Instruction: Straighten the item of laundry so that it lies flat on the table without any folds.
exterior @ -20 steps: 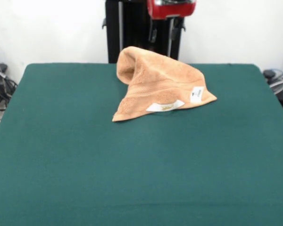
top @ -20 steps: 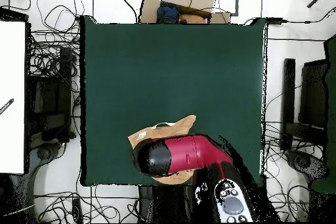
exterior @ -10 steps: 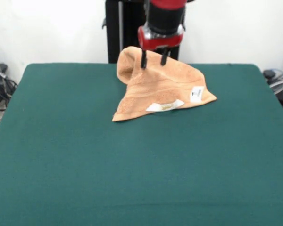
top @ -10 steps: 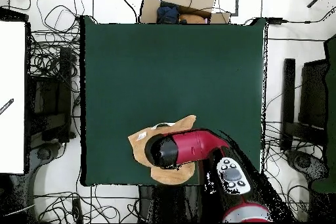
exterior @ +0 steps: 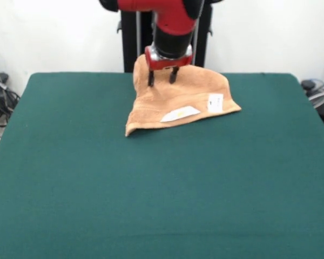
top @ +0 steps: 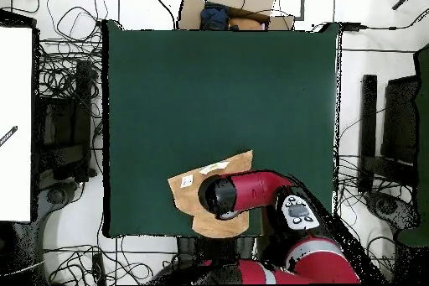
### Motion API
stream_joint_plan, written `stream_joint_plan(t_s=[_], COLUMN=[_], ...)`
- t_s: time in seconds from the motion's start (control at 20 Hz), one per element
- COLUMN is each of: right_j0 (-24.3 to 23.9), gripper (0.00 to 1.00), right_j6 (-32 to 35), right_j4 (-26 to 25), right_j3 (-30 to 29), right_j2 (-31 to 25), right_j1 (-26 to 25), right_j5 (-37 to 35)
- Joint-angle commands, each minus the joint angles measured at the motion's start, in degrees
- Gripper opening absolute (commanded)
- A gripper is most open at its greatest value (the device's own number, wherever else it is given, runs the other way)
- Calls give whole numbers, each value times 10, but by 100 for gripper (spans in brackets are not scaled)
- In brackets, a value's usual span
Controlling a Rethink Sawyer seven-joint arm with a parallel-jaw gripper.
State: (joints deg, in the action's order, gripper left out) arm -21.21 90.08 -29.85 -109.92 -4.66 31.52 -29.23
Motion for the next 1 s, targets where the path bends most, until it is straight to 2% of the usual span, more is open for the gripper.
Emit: stream_joint_plan(t_s=[0.05, 0.15, 0.3, 0.4, 0.45, 0.5, 0.55, 0.65, 0.85, 1.0], right_j0=[28, 42, 83, 100, 109, 137, 153, 200, 221, 249], gripper=[100, 100, 100, 100, 100, 100, 100, 100, 100, 100], right_j6=[91, 95, 100, 117, 134, 175, 219, 311, 349, 399], right_j4=[-28, -28, -23, -8, -7, -14, -12, -5, 22, 71], right_j3=[93, 129, 209, 250, 262, 289, 298, 330, 341, 347], right_j2=[45, 55, 85, 97, 103, 130, 148, 206, 243, 299], right_j1=[-69, -102, -159, -191, -201, -221, -231, -264, -290, -324], right_j5=[1, -5, -79, -81, -49, -26, 40, 109, 169, 279])
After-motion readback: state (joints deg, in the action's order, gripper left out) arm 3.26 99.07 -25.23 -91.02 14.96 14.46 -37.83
